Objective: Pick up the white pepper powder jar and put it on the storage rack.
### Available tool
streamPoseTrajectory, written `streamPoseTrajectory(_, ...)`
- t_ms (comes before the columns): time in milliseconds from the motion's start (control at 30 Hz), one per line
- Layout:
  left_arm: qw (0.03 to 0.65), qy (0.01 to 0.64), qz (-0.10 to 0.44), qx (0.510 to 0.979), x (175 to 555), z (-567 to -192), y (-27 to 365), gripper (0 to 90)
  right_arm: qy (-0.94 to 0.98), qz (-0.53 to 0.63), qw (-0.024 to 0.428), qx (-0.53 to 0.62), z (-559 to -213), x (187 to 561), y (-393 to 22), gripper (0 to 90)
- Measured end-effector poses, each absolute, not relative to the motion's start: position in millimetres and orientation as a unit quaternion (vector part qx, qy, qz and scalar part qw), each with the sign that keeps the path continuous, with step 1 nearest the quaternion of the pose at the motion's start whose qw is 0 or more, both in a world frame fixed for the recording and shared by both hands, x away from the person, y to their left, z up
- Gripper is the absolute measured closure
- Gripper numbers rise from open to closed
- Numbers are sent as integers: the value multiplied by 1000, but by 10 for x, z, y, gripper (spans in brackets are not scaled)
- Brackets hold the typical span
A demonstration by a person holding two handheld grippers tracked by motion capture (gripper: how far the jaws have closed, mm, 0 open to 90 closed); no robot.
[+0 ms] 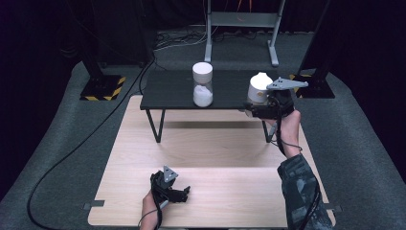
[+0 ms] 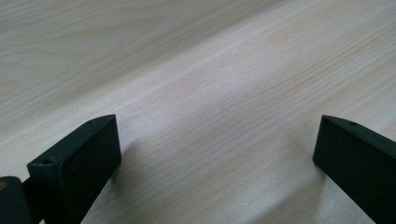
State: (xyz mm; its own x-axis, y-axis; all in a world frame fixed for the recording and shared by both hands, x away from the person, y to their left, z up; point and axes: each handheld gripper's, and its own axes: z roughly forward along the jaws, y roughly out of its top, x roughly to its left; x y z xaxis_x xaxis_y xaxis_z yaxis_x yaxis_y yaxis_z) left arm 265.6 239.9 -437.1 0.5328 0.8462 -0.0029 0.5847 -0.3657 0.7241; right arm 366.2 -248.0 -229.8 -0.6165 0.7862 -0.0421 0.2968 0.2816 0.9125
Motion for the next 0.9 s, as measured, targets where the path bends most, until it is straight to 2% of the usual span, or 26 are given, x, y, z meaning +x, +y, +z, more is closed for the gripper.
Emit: streamPoseTrajectory(900,345,445,189,804,2656,-4371,2399,7,762,477,251,359,-2216,4044,-2324,305)
